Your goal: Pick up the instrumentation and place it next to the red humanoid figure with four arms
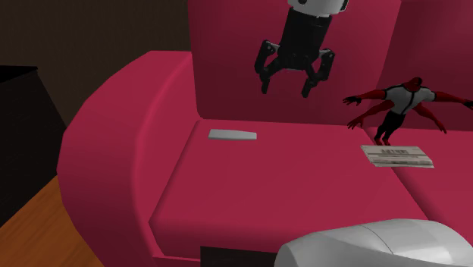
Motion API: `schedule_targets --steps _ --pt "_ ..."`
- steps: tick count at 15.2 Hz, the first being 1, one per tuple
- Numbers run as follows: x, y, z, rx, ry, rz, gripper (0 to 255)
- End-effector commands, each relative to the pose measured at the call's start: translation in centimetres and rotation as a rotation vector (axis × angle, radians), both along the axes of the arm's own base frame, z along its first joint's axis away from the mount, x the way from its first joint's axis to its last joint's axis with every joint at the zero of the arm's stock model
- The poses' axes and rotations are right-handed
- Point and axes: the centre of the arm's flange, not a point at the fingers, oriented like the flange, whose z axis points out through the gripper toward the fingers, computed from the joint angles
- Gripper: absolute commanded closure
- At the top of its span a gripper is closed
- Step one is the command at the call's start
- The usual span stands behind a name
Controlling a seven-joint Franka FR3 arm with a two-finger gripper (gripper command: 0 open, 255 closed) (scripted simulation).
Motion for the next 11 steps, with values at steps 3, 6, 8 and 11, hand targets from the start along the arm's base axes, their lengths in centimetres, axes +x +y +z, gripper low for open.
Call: schedule_targets --steps 3,6,8,11 --pt "2.0 -0.8 -1.7 -0.01 -0.001 0.075 0" --pt "5.2 -1.6 -4.1 -0.024 -0.002 0.187 0" --pt "7.3 -2.0 -5.8 -0.034 -0.003 0.262 0" --pt "10.5 -2.3 -8.2 -0.048 -0.004 0.375 0"
